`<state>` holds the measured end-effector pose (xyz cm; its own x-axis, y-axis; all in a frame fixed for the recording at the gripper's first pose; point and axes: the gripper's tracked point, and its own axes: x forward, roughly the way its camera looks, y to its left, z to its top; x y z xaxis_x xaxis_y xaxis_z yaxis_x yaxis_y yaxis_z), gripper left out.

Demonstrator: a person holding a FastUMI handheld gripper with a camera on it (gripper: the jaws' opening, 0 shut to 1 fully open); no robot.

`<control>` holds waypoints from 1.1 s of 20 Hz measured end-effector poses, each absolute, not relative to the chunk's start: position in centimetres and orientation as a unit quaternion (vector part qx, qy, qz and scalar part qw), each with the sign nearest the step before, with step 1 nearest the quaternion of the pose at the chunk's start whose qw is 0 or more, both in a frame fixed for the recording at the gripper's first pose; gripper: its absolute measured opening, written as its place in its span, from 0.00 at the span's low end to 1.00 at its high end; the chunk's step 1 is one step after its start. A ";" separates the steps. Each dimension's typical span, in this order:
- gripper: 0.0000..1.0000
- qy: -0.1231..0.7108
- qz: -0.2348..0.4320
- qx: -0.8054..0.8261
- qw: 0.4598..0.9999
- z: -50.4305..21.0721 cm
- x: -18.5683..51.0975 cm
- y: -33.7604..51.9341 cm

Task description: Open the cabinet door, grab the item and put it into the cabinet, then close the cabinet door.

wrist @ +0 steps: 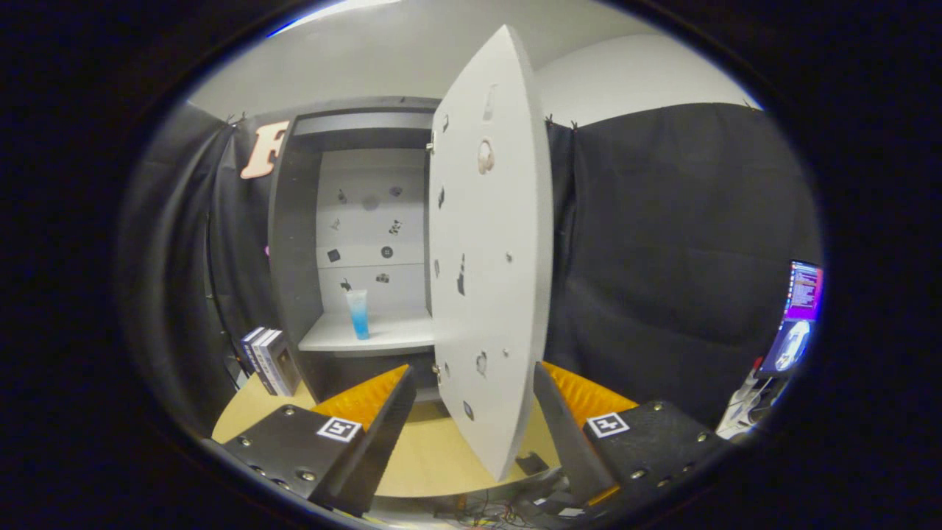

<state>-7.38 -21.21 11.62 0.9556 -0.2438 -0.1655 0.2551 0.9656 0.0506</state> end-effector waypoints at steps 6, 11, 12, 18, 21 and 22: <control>0.96 0.088 -0.143 0.045 0.985 10.2 -6.8 -30.1; 0.99 0.093 -0.116 0.063 0.987 9.5 -4.1 -32.7; 0.98 0.094 -0.104 0.070 0.988 9.6 -3.8 -32.5; 0.97 0.095 -0.069 0.065 0.991 9.8 -2.8 -31.4; 0.97 0.094 -0.036 0.061 0.993 9.7 -2.4 -29.3; 0.97 0.093 -0.018 0.064 0.993 9.7 -2.2 -27.8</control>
<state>-2.18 -27.84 9.71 0.9820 -0.0244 -0.1873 0.0481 0.9913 0.1228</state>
